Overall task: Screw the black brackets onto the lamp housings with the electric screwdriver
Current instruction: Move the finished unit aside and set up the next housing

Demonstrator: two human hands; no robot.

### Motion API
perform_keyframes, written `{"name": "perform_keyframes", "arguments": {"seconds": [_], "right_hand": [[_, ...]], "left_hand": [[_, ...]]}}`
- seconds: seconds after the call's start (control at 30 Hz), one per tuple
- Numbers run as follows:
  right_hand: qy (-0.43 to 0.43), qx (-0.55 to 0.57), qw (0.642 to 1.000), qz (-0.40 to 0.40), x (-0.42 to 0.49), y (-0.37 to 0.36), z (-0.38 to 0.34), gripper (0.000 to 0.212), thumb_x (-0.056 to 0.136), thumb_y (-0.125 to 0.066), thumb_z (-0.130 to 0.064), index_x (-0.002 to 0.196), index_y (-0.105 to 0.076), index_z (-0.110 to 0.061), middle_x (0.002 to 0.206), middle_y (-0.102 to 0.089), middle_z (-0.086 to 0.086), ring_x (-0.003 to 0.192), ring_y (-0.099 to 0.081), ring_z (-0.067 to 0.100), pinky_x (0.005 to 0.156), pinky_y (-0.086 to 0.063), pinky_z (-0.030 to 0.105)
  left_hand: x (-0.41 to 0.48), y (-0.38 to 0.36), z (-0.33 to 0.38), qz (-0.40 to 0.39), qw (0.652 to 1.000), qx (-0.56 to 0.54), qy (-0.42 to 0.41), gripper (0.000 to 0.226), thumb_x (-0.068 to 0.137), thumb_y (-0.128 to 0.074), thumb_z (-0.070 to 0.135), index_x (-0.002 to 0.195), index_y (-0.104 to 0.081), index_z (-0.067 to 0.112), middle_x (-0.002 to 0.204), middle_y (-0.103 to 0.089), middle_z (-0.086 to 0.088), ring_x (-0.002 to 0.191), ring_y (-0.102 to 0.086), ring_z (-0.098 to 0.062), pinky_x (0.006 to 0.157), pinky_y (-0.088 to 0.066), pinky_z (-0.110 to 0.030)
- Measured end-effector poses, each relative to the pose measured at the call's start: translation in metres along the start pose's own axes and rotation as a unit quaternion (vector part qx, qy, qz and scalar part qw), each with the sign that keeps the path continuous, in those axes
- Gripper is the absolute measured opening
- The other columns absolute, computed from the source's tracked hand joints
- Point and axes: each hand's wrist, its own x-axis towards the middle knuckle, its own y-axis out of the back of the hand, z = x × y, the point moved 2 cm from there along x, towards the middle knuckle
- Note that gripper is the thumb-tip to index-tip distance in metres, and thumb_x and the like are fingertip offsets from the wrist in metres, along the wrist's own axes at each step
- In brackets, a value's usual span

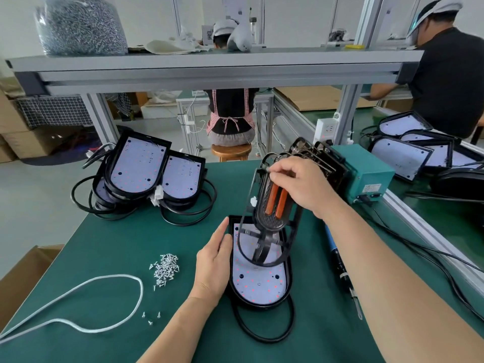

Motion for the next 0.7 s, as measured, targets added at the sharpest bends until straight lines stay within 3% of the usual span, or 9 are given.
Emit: {"name": "perform_keyframes", "arguments": {"seconds": [0.07,0.17,0.27,0.4,0.53,0.7], "right_hand": [[-0.016,-0.021,0.999,-0.045,-0.002,-0.012,0.004,0.012,0.095,-0.067,-0.012,0.1,-0.078,-0.012,0.103,-0.07,0.0,0.097,-0.063,0.015,0.091,-0.046,0.028],[-0.031,-0.035,0.994,-0.094,-0.006,-0.027,0.009,0.012,0.095,-0.066,-0.015,0.096,-0.078,-0.015,0.093,-0.067,-0.012,0.088,-0.061,0.004,0.079,-0.042,0.017],[-0.036,-0.045,0.993,-0.102,-0.007,-0.036,0.013,0.012,0.095,-0.065,-0.017,0.089,-0.076,-0.021,0.091,-0.067,-0.014,0.083,-0.059,0.001,0.074,-0.038,0.012],[-0.057,-0.039,0.992,-0.11,-0.005,-0.038,0.017,0.017,0.095,-0.064,-0.016,0.085,-0.073,-0.026,0.09,-0.069,-0.014,0.083,-0.06,-0.001,0.072,-0.039,0.012],[-0.076,-0.017,0.99,-0.114,-0.002,-0.038,0.016,0.021,0.097,-0.061,-0.015,0.084,-0.074,-0.026,0.087,-0.07,-0.013,0.076,-0.064,0.002,0.065,-0.042,0.01],[-0.04,-0.059,0.989,-0.131,-0.008,-0.046,0.014,0.019,0.096,-0.063,-0.017,0.083,-0.074,-0.025,0.094,-0.067,-0.016,0.089,-0.06,-0.002,0.076,-0.039,0.01]], "left_hand": [[-0.001,0.0,0.001,0.004,1.0,-0.002,0.004,0.038,0.103,-0.05,0.02,0.138,-0.058,0.034,0.084,-0.068,0.035,0.08,-0.058,0.009,0.08,-0.046,-0.009],[-0.002,-0.001,0.005,0.006,1.0,-0.001,0.0,0.038,0.103,-0.049,0.019,0.137,-0.058,0.033,0.086,-0.068,0.039,0.081,-0.059,0.014,0.077,-0.042,-0.002],[-0.003,-0.001,0.006,0.007,1.0,-0.01,0.004,0.038,0.103,-0.049,0.019,0.137,-0.059,0.032,0.097,-0.069,0.035,0.093,-0.061,0.012,0.089,-0.042,-0.011],[-0.002,-0.001,0.004,0.004,1.0,0.0,-0.001,0.038,0.103,-0.049,0.02,0.138,-0.058,0.033,0.094,-0.069,0.037,0.088,-0.061,0.011,0.086,-0.043,-0.01],[-0.001,0.0,0.002,0.003,1.0,-0.012,0.004,0.038,0.103,-0.051,0.022,0.137,-0.057,0.036,0.096,-0.073,0.027,0.093,-0.064,-0.003,0.098,-0.051,-0.03],[-0.001,-0.001,0.0,0.008,1.0,-0.021,0.009,0.036,0.102,-0.051,0.024,0.132,-0.06,0.041,0.106,-0.07,0.032,0.105,-0.063,0.005,0.104,-0.046,-0.028]]}}
